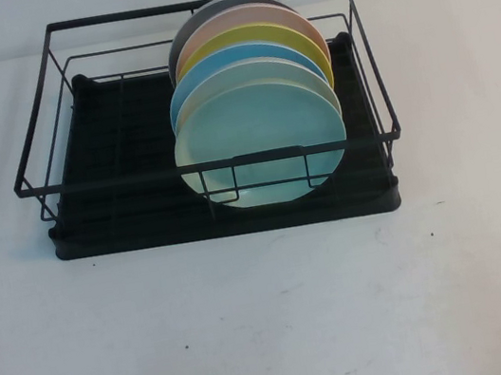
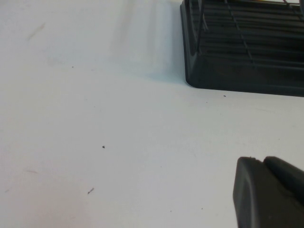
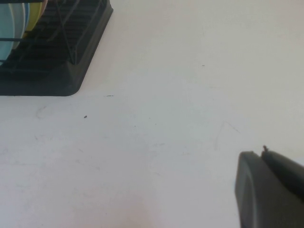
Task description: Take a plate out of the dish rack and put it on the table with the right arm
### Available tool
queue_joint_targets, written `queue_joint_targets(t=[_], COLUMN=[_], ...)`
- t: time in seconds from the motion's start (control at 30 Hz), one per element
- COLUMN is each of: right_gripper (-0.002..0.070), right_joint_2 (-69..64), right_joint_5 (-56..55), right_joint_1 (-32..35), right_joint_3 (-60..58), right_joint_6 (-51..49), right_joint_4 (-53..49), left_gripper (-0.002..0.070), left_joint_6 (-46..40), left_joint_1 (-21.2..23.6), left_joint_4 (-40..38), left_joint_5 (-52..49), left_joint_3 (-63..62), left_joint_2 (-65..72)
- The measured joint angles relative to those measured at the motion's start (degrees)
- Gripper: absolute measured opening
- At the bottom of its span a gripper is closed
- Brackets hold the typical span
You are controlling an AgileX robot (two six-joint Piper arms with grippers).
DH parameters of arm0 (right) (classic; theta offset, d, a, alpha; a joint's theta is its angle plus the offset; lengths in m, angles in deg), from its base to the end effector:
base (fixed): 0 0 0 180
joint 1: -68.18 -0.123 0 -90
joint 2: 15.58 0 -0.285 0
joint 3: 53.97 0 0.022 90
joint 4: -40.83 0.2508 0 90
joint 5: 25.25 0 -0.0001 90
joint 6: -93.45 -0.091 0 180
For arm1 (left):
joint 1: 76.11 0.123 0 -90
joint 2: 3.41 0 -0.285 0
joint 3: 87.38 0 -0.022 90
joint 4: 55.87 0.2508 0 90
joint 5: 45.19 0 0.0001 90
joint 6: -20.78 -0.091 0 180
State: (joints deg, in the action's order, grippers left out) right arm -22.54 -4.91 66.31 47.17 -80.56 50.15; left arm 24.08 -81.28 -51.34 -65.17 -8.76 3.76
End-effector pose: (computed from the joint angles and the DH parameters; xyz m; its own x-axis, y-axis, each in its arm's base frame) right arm 0.0528 0.0069 0.1728 -0.2779 0.0390 -0.9598 -0.0734 0.9954 0.0617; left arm 0.0533 -0.0023 0.1742 -0.2686 0.0411 -0.9624 0.0687 0.9974 0.0234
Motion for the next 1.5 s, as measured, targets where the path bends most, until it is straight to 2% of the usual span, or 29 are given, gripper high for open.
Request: queue_joint_targets(t=[0.1, 0.23, 0.63, 0.87, 1.0, 1.27, 1.5], right_gripper=[-0.0018, -0.0018, -0.0018, -0.0018, -0.0018, -0.0018, -0.0018], right_joint_2=[0.0, 0.0, 0.0, 0.0, -0.75, -24.14, -47.27], right_joint_5=[0.0, -0.21, -11.81, -12.53, -5.93, 8.83, 11.63], right_joint_1=[0.0, 0.0, 0.0, 0.0, 0.0, 0.0, 0.0], right_joint_3=[0.0, 0.0, 0.0, 0.0, 3.13, 19.26, 33.64], right_joint_6=[0.0, 0.0, 0.0, 0.37, 3.4, 15.44, 33.36], right_joint_4=[1.95, 10.08, 36.21, 42.85, 43.35, 41.15, 44.33], left_gripper=[-0.0004, -0.0004, -0.0004, -0.0004, -0.0004, -0.0004, -0.0004], left_joint_6=[0.0, 0.0, 0.0, 0.0, 0.0, 0.0, 0.0], left_joint_1=[0.0, 0.0, 0.0, 0.0, 0.0, 0.0, 0.0], left_joint_4=[0.0, 0.0, 0.0, 0.0, 0.0, 0.0, 0.0], left_joint_5=[0.0, 0.0, 0.0, 0.0, 0.0, 0.0, 0.0], left_joint_3=[0.0, 0.0, 0.0, 0.0, 0.0, 0.0, 0.0], left_joint_2=[0.0, 0.0, 0.0, 0.0, 0.0, 0.0, 0.0])
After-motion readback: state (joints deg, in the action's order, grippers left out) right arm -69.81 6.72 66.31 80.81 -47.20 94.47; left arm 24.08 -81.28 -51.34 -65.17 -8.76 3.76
